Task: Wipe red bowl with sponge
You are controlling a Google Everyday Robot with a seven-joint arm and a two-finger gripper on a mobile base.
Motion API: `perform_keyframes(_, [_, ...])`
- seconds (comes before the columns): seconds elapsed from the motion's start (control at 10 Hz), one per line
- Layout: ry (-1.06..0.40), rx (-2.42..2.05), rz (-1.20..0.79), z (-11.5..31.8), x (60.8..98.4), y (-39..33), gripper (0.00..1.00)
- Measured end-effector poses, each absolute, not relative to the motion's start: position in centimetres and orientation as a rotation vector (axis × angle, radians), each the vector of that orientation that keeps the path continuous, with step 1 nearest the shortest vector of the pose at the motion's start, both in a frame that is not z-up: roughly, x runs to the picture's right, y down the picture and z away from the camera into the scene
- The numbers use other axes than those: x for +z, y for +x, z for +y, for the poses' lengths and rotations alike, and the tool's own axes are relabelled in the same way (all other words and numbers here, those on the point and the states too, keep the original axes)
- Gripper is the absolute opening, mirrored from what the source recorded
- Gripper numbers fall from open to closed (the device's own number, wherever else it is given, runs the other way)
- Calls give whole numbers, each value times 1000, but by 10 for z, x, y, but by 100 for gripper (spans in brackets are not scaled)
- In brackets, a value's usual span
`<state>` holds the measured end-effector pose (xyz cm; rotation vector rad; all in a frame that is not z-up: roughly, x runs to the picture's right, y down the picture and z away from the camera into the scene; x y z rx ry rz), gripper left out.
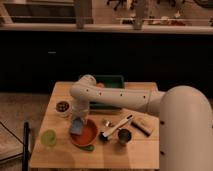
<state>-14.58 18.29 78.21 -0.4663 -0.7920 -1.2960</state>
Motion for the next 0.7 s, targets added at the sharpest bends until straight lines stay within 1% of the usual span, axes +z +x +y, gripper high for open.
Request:
perform_keyframes(0.4, [-524,-1323,-844,208,761,-134,0])
perform_keyframes(0.7, [-547,-1285,-811,208,758,-115,0])
